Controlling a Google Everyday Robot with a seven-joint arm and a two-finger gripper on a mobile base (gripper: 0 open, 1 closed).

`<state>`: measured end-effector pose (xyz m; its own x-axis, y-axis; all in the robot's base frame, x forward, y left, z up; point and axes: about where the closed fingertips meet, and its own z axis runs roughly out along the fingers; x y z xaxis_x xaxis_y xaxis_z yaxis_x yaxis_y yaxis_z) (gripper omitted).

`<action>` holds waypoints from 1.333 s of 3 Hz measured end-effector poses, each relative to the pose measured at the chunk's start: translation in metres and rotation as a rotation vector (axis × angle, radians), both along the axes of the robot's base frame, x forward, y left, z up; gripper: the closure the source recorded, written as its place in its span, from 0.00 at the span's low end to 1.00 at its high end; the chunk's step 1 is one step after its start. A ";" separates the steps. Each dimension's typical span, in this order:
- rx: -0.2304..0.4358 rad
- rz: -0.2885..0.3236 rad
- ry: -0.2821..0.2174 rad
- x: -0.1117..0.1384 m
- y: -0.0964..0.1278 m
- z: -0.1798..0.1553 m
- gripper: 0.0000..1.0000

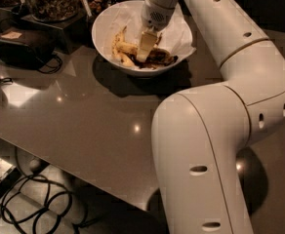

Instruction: Pick banana from white bowl

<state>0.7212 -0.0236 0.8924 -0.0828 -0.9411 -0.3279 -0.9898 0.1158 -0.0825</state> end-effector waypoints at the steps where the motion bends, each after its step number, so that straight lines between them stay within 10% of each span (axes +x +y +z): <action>1: -0.013 -0.016 0.006 -0.003 -0.005 -0.001 0.75; 2: -0.018 -0.042 -0.005 -0.007 -0.013 0.006 0.96; 4: 0.032 0.011 -0.085 -0.010 0.004 0.028 1.00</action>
Offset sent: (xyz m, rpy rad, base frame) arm -0.0458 -0.0384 0.0144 -0.0728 0.0663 -0.0561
